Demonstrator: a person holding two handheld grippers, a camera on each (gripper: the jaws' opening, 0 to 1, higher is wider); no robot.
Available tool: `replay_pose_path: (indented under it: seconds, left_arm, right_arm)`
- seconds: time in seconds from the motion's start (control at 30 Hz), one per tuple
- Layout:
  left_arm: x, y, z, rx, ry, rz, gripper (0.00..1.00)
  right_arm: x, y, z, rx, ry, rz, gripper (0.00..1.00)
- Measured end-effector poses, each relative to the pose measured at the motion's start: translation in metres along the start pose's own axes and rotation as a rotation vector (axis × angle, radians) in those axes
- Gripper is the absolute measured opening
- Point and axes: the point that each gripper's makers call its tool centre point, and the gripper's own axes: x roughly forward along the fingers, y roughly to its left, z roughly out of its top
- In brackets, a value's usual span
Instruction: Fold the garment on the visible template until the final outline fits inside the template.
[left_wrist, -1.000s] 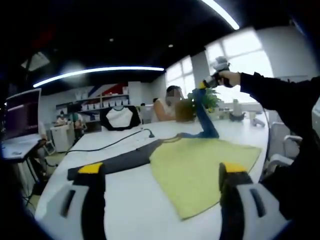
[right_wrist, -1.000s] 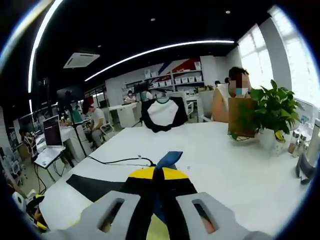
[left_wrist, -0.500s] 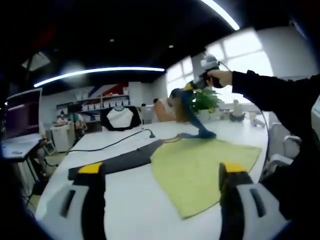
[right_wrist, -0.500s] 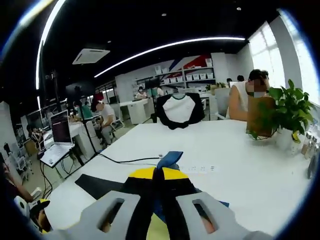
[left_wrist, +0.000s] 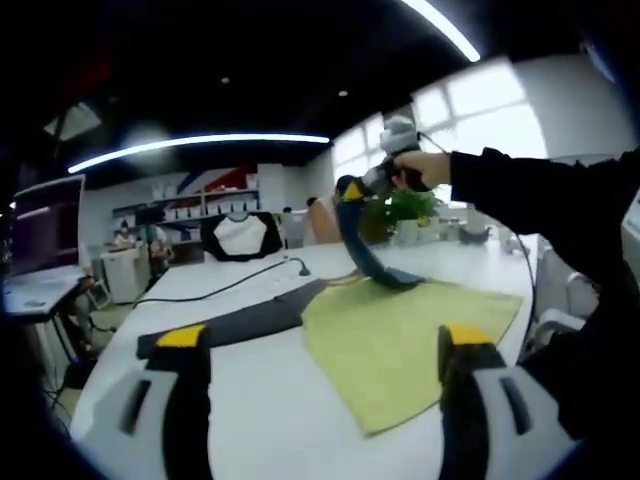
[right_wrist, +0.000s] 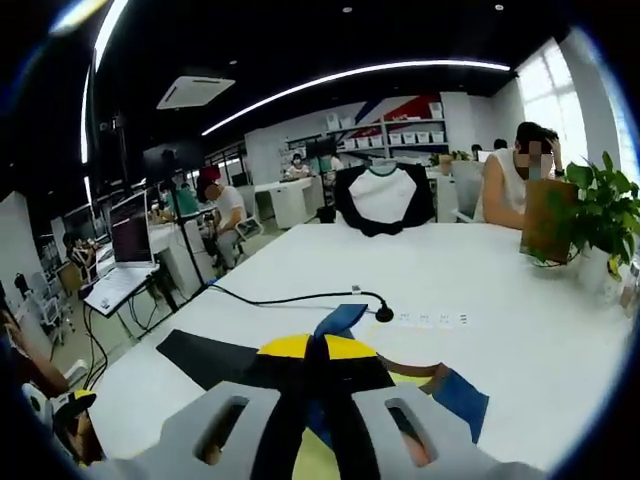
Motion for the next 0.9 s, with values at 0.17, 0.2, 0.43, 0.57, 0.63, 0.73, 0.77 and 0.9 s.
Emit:
replay_pose_path:
  seconds: [0.17,0.2,0.43,0.57,0.63,0.73,0.77,0.9]
  left_arm:
    - [0.000,0.001,0.000,-0.002,0.001,0.002,1.00]
    - [0.001,0.001,0.000,-0.002,0.002,0.001,1.00]
    - [0.002,0.001,0.000,-0.002,0.003,0.001,1.00]
    - [0.003,0.001,-0.001,-0.004,0.003,0.002,1.00]
    - [0.003,0.001,-0.001,-0.005,0.004,0.003,1.00]
    - [0.002,0.002,-0.002,-0.008,0.005,0.005,1.00]
    - [0.002,0.002,-0.003,-0.008,0.005,0.006,1.00]
    - [0.001,0.002,-0.004,-0.011,0.006,0.007,1.00]
  right_arm:
    - [0.012,0.008,-0.019,0.003,0.029,0.014,0.00]
    - [0.014,0.009,-0.022,0.006,0.032,0.016,0.00]
    - [0.033,0.021,-0.047,0.009,0.075,0.038,0.00]
    - [0.041,0.025,-0.058,0.006,0.094,0.045,0.00]
    - [0.046,0.027,-0.064,0.006,0.107,0.052,0.00]
    - [0.053,0.030,-0.074,0.008,0.123,0.053,0.00]
    - [0.057,0.031,-0.078,0.011,0.127,0.054,0.00]
    - [0.066,0.035,-0.092,0.025,0.146,0.065,0.01]
